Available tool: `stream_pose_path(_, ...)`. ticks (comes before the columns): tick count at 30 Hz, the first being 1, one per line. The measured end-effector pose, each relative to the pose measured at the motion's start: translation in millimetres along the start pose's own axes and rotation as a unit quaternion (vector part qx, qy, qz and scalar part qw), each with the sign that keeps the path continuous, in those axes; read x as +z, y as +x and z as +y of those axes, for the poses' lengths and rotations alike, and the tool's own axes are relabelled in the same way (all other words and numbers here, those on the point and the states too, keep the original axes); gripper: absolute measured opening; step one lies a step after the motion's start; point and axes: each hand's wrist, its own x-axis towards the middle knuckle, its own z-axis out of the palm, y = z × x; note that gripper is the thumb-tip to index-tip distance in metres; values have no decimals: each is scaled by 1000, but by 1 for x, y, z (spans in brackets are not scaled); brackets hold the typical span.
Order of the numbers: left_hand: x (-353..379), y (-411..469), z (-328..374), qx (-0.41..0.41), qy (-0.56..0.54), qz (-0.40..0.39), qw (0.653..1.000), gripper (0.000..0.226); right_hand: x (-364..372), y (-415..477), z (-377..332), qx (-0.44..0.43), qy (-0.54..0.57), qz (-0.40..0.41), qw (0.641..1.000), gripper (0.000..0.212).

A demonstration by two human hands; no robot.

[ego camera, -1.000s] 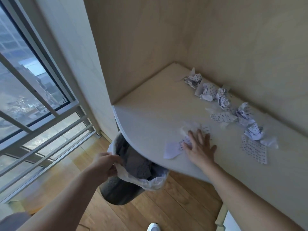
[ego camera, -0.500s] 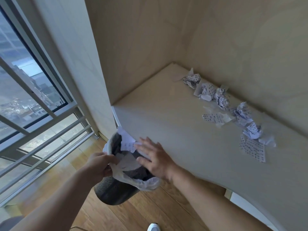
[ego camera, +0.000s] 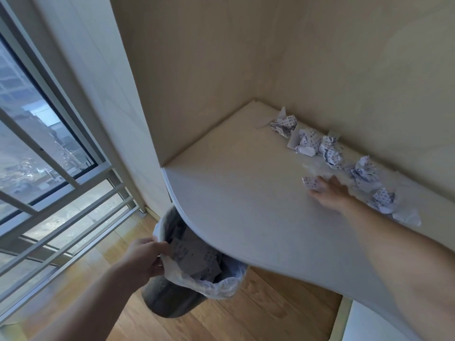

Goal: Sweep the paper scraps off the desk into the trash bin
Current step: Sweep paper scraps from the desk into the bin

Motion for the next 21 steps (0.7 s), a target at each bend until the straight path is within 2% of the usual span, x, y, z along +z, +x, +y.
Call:
stream_pose_path(5,1,4,1,-6,-2,-5,1000,11,14,-16,-7,-40,-30,21,999,67)
stream_pose_path(9,0,-1,0,-8,-4,11,1000,11,40,-56,-50,-171,-87,45,980,65)
stream_pose_path(14,-10,-11,-1,-5,-2,15,1000,9,89,-123,-116,-344,-93,44,933,68)
stream_pose_path(21,-30,-26,-6,2,-7,38,999,6,134,-192,-175,-498,-145,70,852,65)
